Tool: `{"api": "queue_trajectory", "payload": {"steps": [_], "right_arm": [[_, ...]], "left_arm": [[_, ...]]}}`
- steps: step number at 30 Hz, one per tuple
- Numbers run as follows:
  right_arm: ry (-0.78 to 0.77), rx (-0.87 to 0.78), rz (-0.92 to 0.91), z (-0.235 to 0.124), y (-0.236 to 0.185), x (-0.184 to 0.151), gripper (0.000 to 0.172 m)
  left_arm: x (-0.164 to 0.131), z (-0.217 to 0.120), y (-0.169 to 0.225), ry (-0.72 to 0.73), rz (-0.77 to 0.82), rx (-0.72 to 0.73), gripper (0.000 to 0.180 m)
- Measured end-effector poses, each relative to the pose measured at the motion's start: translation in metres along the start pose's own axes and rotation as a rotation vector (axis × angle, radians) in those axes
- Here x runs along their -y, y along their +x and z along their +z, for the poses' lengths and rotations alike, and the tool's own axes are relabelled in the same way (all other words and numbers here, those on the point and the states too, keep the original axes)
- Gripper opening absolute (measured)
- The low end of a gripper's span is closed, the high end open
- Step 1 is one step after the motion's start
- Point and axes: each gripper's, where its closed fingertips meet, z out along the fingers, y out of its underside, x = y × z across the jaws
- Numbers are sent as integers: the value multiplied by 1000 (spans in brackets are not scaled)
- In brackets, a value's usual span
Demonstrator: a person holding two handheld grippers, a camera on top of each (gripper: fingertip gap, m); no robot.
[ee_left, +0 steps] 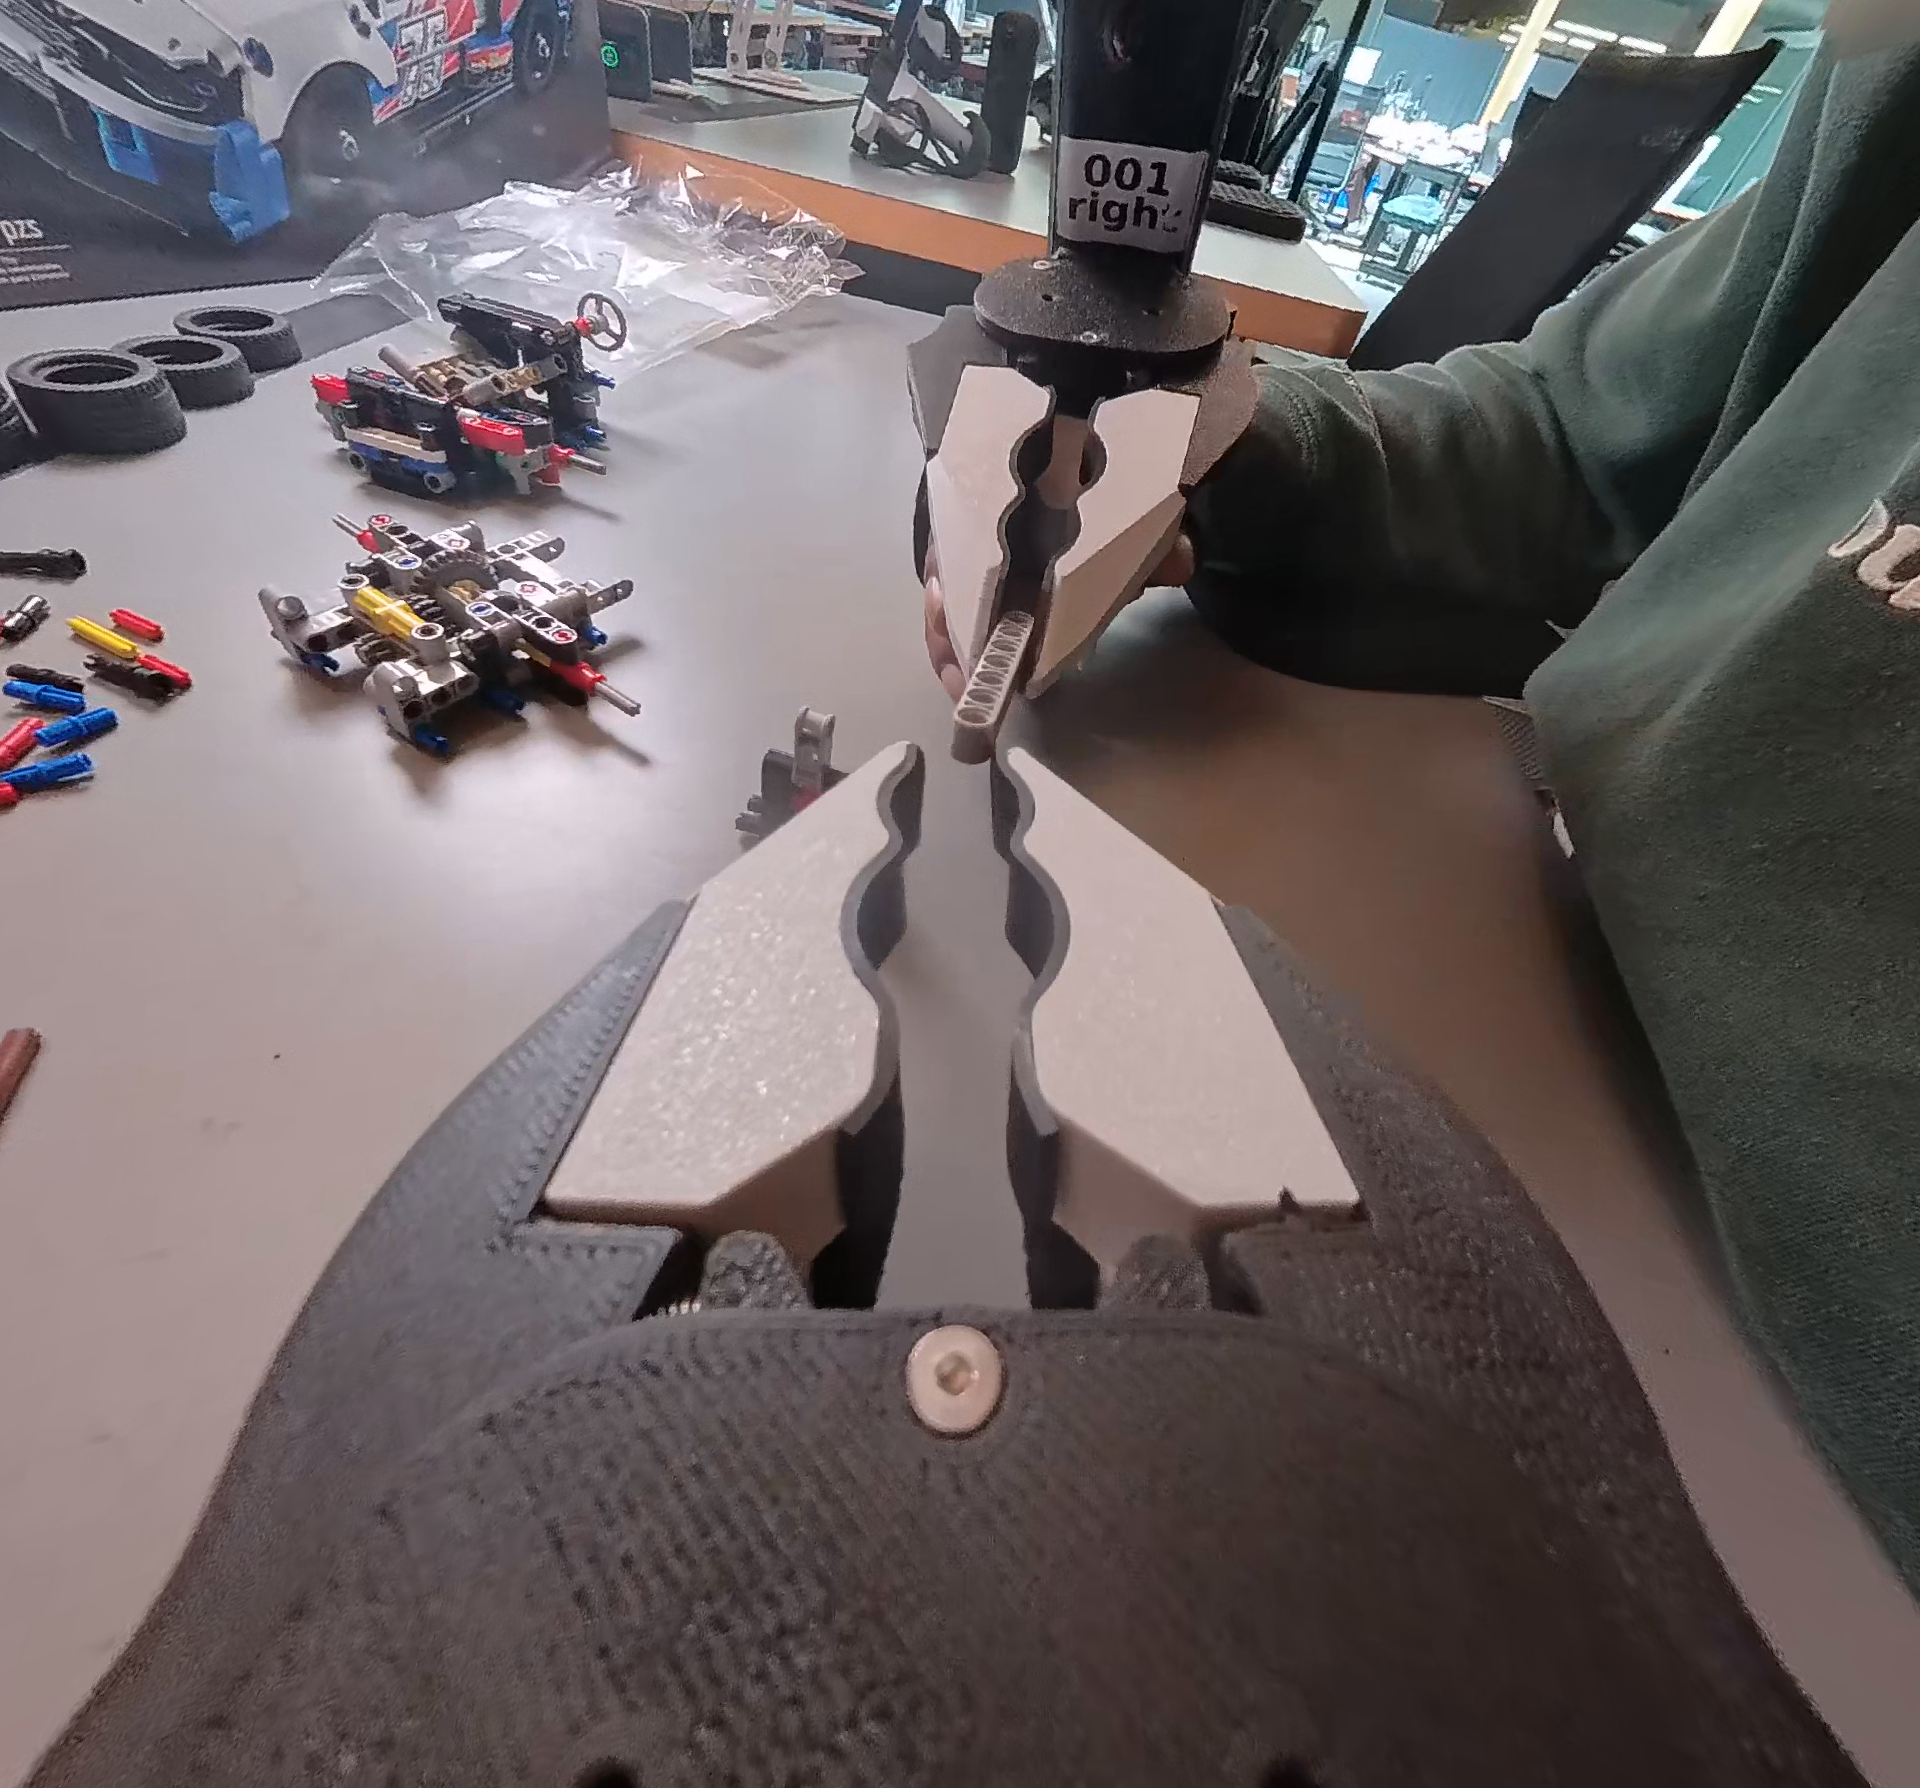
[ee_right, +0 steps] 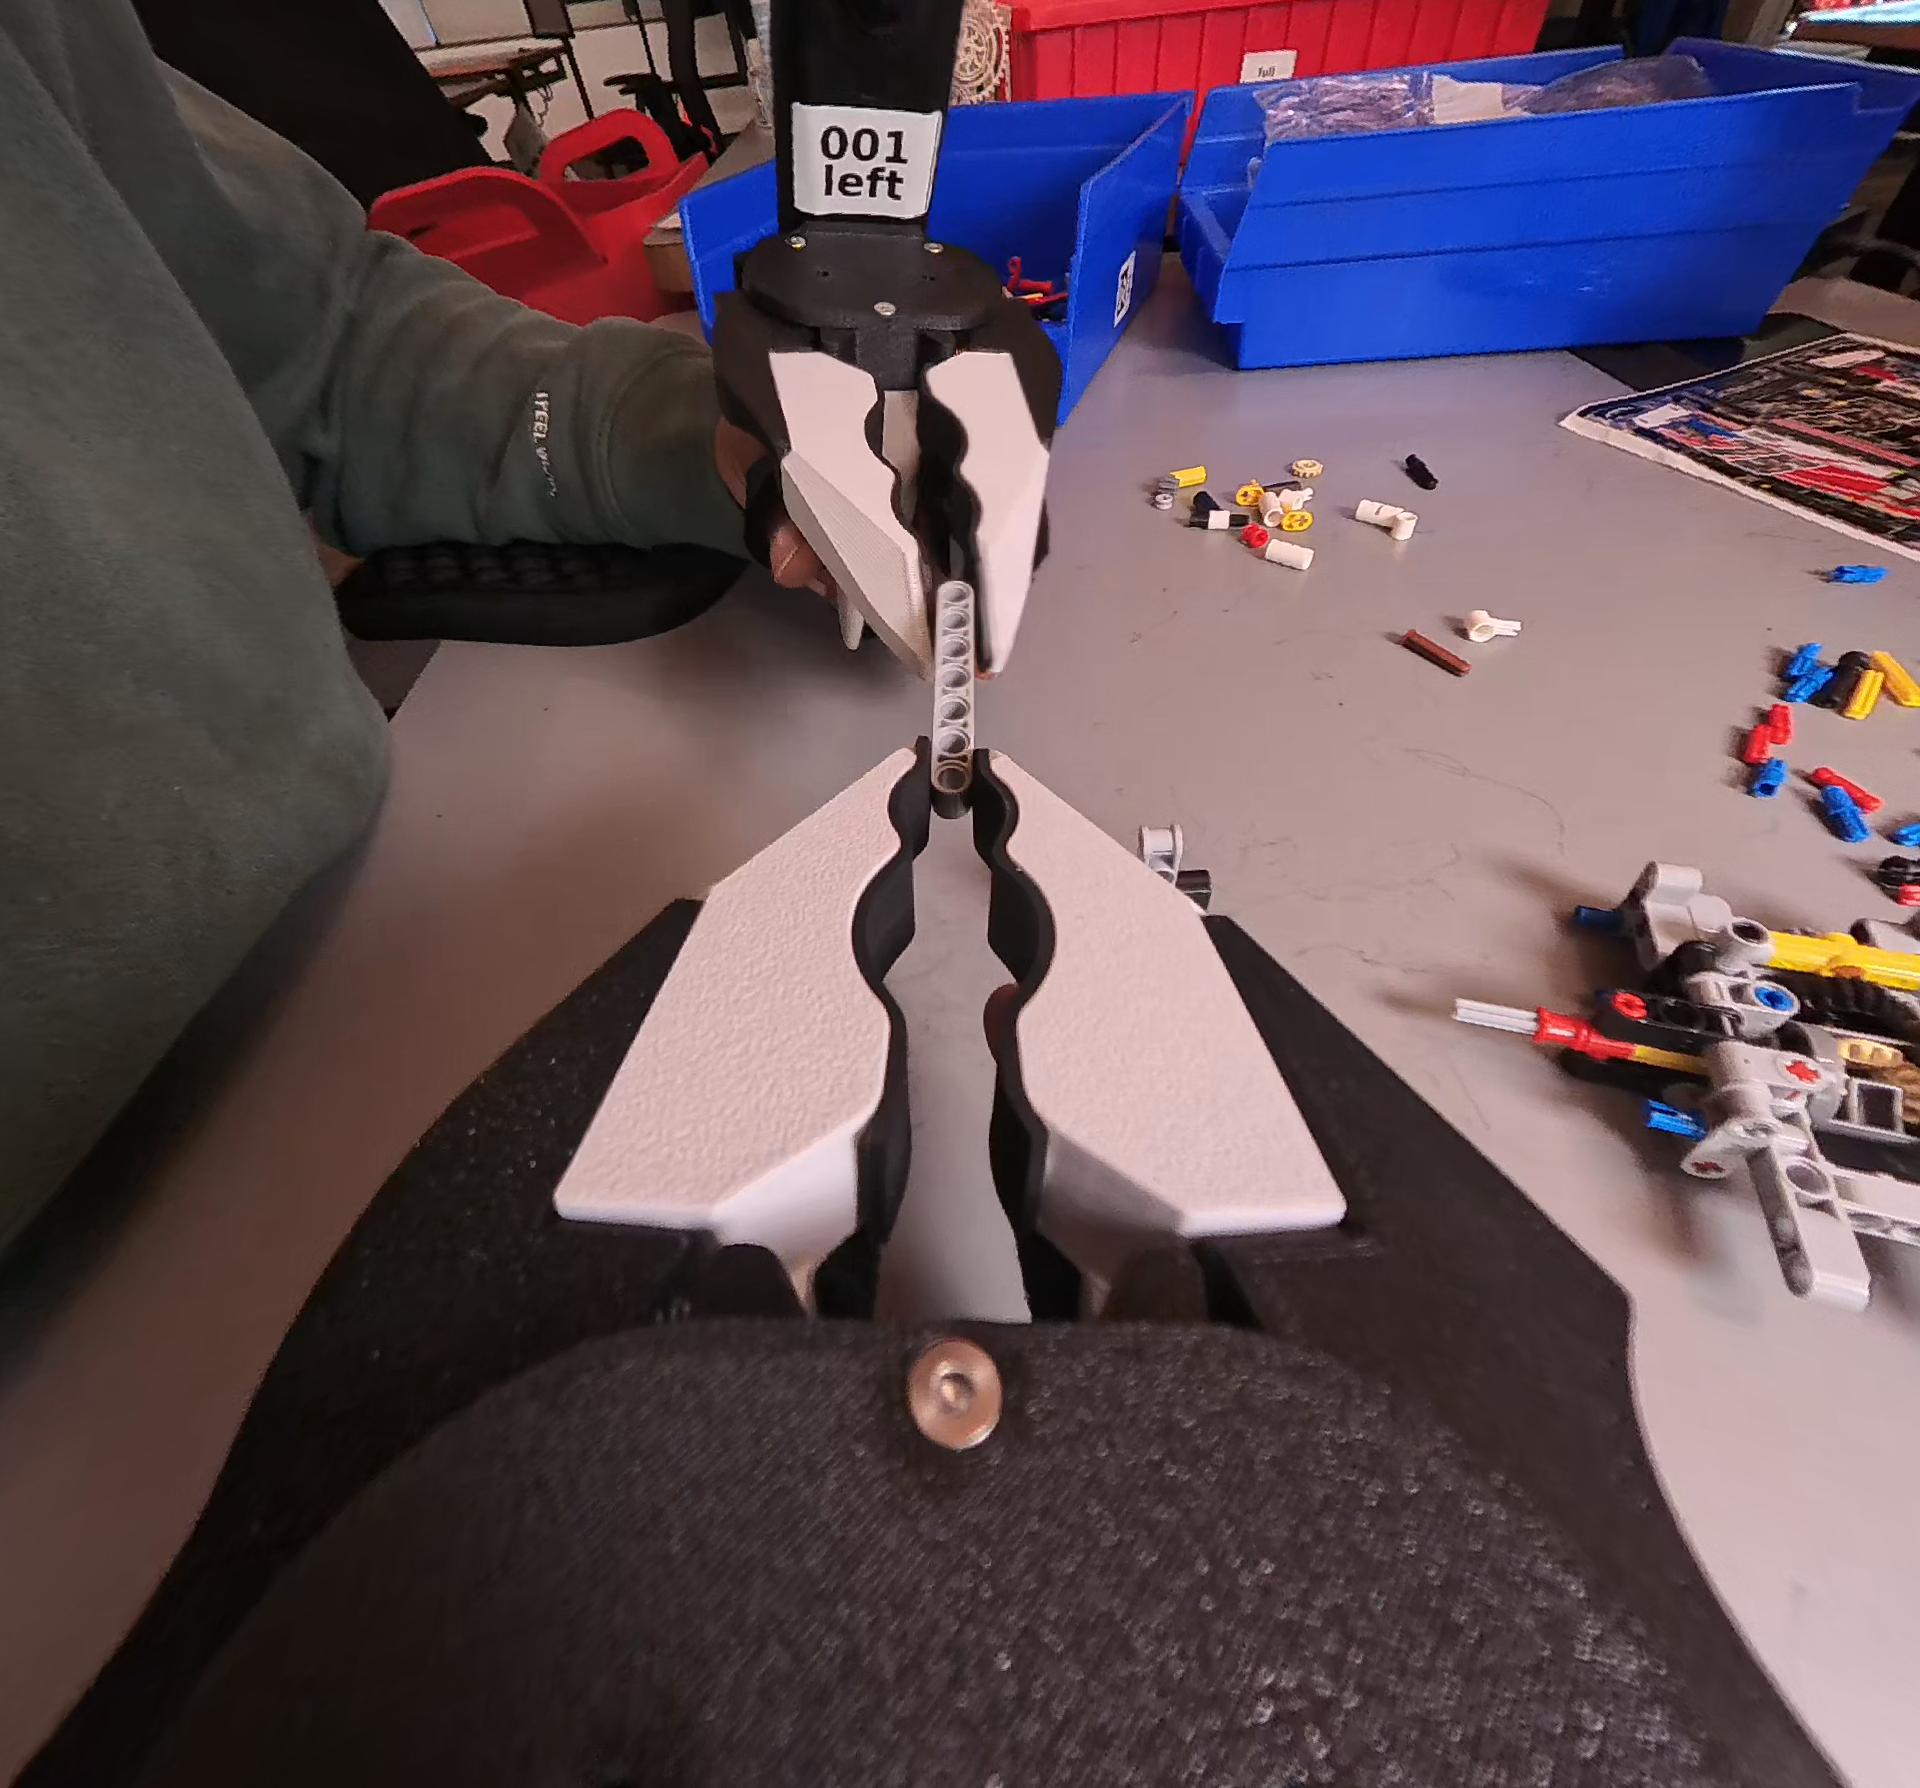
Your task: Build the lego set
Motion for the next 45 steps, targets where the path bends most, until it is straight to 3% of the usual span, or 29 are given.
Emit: {"api": "queue_trajectory", "payload": {"steps": [20, 32, 45], "right_arm": [[-24, -66, -40, 1, 8, -2, 6], [34, -192, -282, -9, 9, 23, 12], [-4, -189, -306, -2, 4, 17, 12]], "left_arm": [[-4, 1, -4, -39, 89, 60, 4], [8, -7, -12, 0, 213, 155, 4], [7, -7, -12, -8, 223, 155, 4]]}}
